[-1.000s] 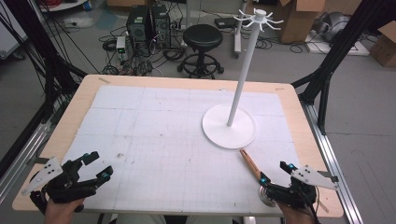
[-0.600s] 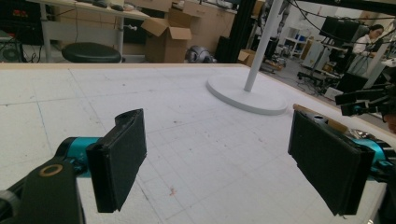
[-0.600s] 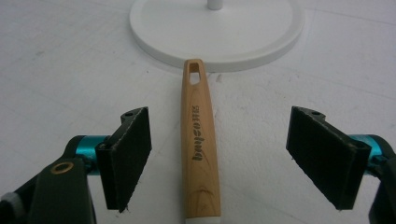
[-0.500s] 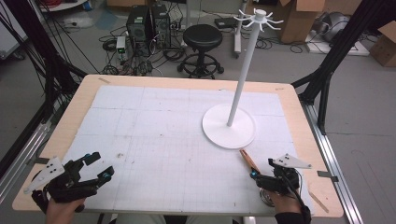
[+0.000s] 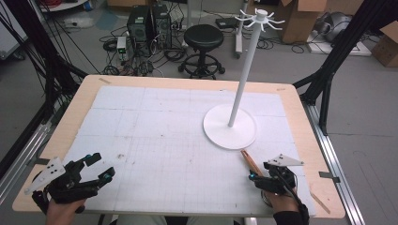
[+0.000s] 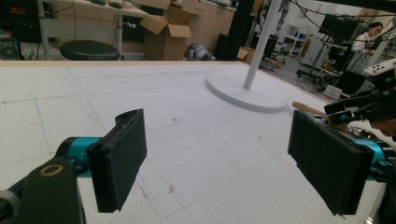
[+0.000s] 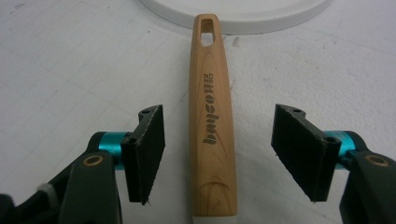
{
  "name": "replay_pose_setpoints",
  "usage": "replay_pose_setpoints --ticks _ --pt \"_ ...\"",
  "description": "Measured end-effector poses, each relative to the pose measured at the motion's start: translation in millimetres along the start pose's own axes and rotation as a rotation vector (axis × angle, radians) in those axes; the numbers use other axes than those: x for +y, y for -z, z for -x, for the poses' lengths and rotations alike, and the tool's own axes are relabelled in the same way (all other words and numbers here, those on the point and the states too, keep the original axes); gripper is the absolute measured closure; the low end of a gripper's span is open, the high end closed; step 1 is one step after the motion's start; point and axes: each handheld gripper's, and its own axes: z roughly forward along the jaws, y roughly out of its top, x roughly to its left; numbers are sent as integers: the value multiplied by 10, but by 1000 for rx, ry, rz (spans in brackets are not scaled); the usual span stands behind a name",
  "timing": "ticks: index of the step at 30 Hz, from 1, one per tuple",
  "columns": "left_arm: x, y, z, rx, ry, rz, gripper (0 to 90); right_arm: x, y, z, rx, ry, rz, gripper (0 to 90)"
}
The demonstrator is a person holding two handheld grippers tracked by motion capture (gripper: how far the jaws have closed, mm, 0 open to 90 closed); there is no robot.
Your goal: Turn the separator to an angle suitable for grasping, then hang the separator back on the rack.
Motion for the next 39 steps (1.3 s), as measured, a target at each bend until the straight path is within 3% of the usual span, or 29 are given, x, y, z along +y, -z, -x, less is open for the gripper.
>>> replay_pose_setpoints --ticks 6,11,16,29,39 --pt "2 8 -5 -1 0 0 199 -4 25 11 -3 -4 8 331" --pt "-11 12 -31 -2 10 1 200 24 108 -1 -1 -25 75 294" --pt "-11 35 -54 8 20 6 200 39 111 -4 0 -28 86 273" --pt "-13 16 -45 6 13 -5 201 25 46 -18 12 -18 44 279" --pt "-17 26 -33 14 11 -9 202 11 -48 -4 24 -4 -3 334"
